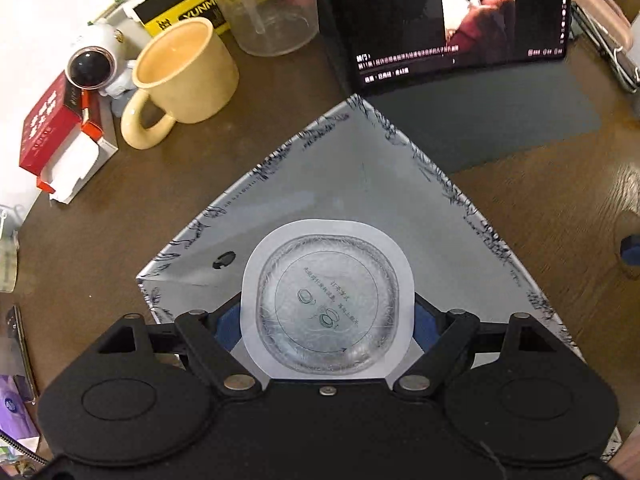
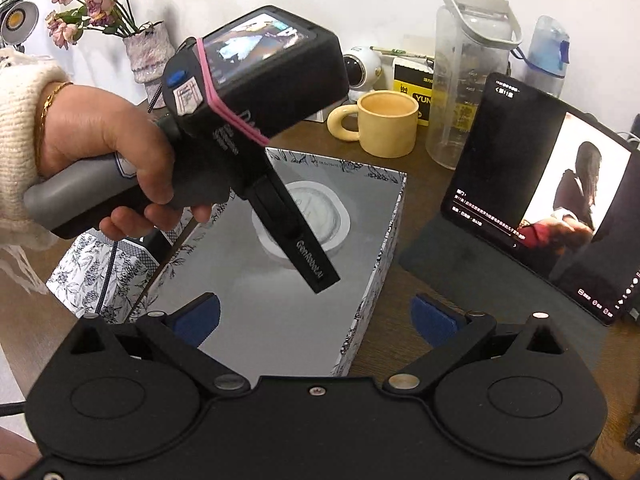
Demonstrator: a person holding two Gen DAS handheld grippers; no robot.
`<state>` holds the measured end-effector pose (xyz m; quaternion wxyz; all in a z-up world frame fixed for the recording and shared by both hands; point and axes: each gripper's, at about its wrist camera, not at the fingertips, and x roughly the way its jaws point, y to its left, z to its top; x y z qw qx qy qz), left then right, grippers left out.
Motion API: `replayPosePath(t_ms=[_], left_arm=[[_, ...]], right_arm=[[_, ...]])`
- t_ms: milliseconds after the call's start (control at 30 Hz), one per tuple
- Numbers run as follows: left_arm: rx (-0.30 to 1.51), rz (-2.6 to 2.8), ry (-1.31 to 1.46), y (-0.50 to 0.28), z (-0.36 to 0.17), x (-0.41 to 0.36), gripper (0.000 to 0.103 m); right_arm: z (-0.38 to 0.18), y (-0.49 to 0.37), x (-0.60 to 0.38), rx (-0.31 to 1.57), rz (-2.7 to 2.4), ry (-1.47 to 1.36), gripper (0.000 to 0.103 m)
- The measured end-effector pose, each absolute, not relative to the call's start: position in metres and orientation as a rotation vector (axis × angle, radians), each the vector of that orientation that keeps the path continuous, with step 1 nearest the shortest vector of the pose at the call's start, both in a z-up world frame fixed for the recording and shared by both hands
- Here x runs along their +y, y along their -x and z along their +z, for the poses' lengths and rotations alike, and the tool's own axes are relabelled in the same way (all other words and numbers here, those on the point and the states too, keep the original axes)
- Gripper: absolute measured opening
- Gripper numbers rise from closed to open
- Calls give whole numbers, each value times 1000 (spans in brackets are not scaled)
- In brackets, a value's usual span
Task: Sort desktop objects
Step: 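Carry the compact case with the left gripper over the open floral box, then lower the compact case into the open box and open the left gripper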
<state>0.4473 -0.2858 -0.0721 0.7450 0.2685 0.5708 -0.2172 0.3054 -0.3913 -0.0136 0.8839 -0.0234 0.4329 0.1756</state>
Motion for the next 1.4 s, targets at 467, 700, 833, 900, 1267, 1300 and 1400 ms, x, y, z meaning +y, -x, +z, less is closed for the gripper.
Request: replayPosePath(t_ms=[467,700,833,900,1267,1300,1400], left_arm=[[1235,-466,-582,-455,-97,-289,80],[1221,-451,-601,-460,-105,-288,80],[1223,-442,-606,-462,-108,-289,80],[1231,-436,-608,-465,-111,-290,80],[1246,-419,-606,-473,-120,-289,80],[1247,-420,-604,-473,-120,-289,80],[1248,-422,-604,-474,-120,-288,81]], right_arm=[[-27,-318,-396,929,379,24,103],[-33,-322,-400,946,382,1,103],[-35,-323,-400,957,388,-12,103],[-37,-323,-400,965,395,-25,103],[-39,-322,-396,979,412,-32,103],[-39,-322,-395,978,413,-30,103],[-39,-323,-394,979,415,-26,103]])
